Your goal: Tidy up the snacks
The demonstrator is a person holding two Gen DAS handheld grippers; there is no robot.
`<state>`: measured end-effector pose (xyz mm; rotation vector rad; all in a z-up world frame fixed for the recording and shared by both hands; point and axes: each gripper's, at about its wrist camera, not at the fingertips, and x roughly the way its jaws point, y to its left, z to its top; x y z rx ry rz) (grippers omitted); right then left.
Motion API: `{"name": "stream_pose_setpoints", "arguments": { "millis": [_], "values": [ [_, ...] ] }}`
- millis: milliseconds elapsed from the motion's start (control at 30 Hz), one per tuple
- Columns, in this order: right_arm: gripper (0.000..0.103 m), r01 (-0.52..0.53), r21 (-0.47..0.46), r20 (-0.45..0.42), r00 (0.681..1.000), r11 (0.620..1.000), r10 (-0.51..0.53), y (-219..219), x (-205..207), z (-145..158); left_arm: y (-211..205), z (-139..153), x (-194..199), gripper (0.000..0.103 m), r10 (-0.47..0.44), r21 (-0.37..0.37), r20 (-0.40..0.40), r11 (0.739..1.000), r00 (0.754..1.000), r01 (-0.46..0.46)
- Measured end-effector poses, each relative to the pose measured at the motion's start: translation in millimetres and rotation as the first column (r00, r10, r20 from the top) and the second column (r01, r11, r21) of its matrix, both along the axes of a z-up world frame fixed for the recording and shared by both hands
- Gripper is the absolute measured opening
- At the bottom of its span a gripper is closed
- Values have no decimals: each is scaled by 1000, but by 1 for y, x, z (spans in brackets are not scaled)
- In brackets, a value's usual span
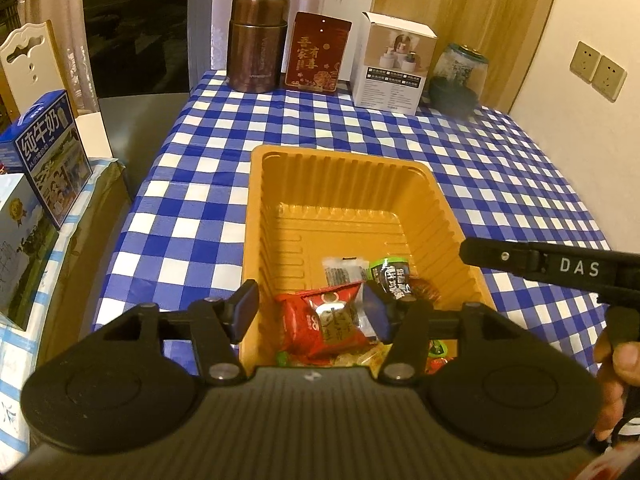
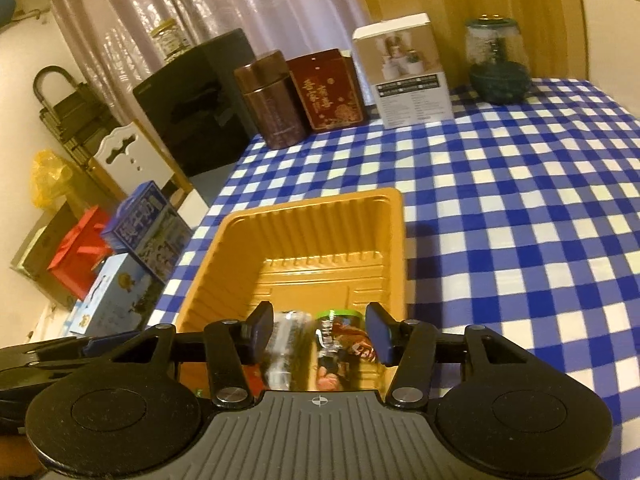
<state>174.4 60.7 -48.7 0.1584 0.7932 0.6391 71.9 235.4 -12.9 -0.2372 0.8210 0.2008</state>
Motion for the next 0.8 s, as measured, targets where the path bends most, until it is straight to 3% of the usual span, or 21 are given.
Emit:
{"name": "stream_pose_setpoints", "arguments": {
  "millis": [233,300,500,800],
  "values": [
    [71,32,-19,13,999,999,-32,-16,-18,8,-8,10,-12,75,-1,4,10,1000,1000,1],
    [75,38,-23,15,999,999,-37,-22,-25,11,-11,14,-17,75,0,6,13,1000,1000,0],
    [78,57,-37,14,998,998,-57,-37,-44,22,-21,26,-38,100,15,26,41,1000,999,-16],
    [80,67,-56,33,997,996,-65,-58,-79,36,-39,42,-67,103,15,42,75,999,997,-18]
  ]
}}
